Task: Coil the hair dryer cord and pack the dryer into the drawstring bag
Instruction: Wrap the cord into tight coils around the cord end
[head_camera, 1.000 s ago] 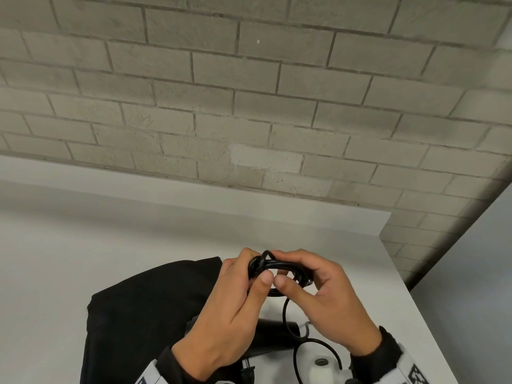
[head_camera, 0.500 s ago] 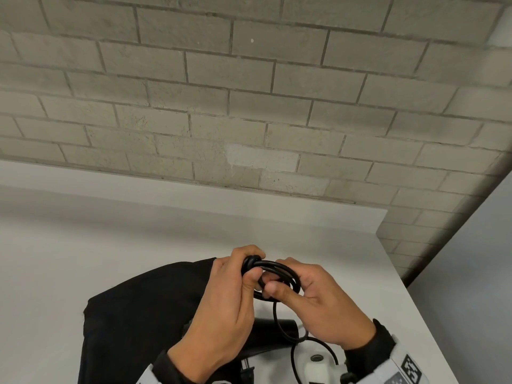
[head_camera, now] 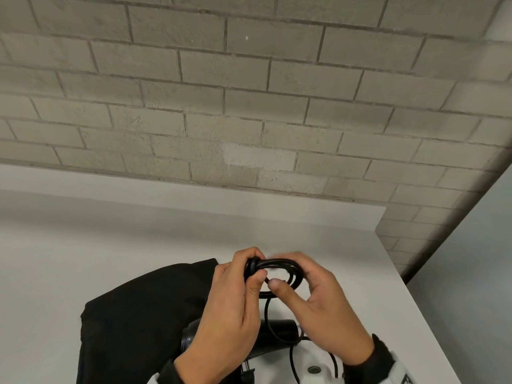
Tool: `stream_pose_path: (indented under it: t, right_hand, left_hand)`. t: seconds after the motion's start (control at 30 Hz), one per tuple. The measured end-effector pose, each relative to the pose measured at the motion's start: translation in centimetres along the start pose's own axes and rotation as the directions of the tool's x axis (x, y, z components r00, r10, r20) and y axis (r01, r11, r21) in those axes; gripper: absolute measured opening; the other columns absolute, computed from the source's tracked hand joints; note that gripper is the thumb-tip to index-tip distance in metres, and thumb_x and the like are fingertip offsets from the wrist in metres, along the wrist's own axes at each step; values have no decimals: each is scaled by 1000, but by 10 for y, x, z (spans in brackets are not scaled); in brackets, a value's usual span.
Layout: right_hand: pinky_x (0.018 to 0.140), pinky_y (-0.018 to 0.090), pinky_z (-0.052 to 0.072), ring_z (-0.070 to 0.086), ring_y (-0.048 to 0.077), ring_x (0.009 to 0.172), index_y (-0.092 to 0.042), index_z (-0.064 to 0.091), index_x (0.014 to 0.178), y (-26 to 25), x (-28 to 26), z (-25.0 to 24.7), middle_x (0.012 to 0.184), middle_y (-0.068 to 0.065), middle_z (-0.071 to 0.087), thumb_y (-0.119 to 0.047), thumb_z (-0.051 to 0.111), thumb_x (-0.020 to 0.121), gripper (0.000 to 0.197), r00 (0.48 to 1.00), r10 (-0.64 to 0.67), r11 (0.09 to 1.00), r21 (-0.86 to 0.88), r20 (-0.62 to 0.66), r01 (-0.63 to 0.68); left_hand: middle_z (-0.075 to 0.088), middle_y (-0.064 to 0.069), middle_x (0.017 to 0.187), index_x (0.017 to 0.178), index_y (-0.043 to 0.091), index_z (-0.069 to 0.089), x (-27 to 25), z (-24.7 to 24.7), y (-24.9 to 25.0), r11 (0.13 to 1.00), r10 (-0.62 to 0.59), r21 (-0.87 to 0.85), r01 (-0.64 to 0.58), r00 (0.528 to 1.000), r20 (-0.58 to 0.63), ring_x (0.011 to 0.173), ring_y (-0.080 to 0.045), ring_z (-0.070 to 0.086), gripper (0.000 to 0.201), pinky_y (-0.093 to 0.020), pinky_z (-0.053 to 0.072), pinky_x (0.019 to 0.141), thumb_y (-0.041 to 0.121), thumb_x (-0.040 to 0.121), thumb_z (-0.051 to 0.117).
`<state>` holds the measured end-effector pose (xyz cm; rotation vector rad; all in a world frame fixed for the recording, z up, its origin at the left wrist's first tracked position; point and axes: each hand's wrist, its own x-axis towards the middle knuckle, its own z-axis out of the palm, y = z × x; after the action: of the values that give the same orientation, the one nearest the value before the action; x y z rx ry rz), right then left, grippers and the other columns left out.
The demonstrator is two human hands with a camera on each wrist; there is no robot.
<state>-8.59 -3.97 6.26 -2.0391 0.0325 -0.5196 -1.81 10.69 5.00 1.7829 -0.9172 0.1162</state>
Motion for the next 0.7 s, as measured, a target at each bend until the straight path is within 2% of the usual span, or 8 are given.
stream_pose_path:
  t: [0.03, 0.1, 0.17, 0.27, 0.4, 0.53, 0.6, 0.7]
  right_hand:
    - [95, 25, 45, 57, 11, 110, -32, 59, 115, 0, -4, 6, 112, -14, 61, -36, 70, 85, 32, 989, -50, 997, -58, -142, 42]
    - [83, 16, 44, 57, 10, 96, -21, 61, 106, 0, -14, 18, 102, -7, 58, -31, 73, 80, 31, 883, -238, 965, -205, -406, 166]
    - [71, 14, 43, 54, 6, 81, -12, 67, 91, 1, -23, 34, 86, -3, 58, -23, 69, 81, 15, 803, -363, 917, -335, -474, 217]
    - [69, 6, 41, 54, -1, 83, -13, 68, 108, 6, -27, 50, 90, -5, 57, -28, 59, 88, 26, 852, -271, 930, -349, -448, 112]
    - [67, 8, 42, 56, 6, 84, -26, 66, 104, 4, -23, 51, 97, -14, 51, -37, 49, 94, 23, 931, -101, 947, -320, -351, -18]
    - [76, 17, 48, 62, 9, 85, -28, 70, 81, -18, -19, 33, 87, -11, 65, -32, 62, 91, 13, 966, 213, 975, 99, -143, -200]
    - [74, 21, 49, 61, 7, 74, -21, 70, 74, -31, -16, 19, 76, -6, 67, -38, 63, 89, 25, 940, 338, 876, 351, 45, -332]
    - [61, 29, 44, 50, 18, 63, -9, 65, 68, -40, -12, 4, 67, 6, 56, -31, 64, 85, 28, 874, 376, 549, 686, 308, -478]
  left_hand:
    - [50, 32, 102, 109, 56, 37, 0, 1, 0, 1000, -8, 11, 8, 1000, -12, 87, -13, 52, 25, -20, 42, 70, 63, 90, 23]
    - [49, 33, 101, 110, 56, 35, 1, 2, 0, 1000, -23, 20, 24, 999, -31, 91, -12, 52, 27, -16, 41, 72, 65, 88, 21]
    - [50, 32, 99, 109, 57, 35, 1, 3, -1, 999, -32, 17, 33, 999, -36, 86, -13, 52, 28, -16, 42, 70, 68, 88, 20]
    - [52, 30, 99, 107, 62, 35, 1, 4, -1, 999, -29, 12, 30, 999, -28, 78, -16, 54, 22, -21, 42, 65, 66, 91, 21]
    - [55, 26, 93, 104, 66, 34, 0, 5, -4, 999, -33, 0, 33, 999, -18, 74, -16, 53, 18, -19, 42, 62, 64, 91, 23]
    - [56, 14, 82, 105, 58, 39, 4, 2, -14, 1000, -23, -10, 22, 998, -63, 73, -18, 53, 20, -19, 44, 60, 66, 92, 26]
    - [55, 13, 80, 105, 56, 39, 6, 2, -14, 1000, -12, -1, 12, 998, -60, 71, -18, 52, 15, -18, 44, 60, 59, 94, 28]
    - [55, 19, 78, 104, 57, 39, 4, 3, -13, 1000, 5, -2, -5, 999, -43, 64, -16, 49, 23, -22, 40, 56, 69, 91, 25]
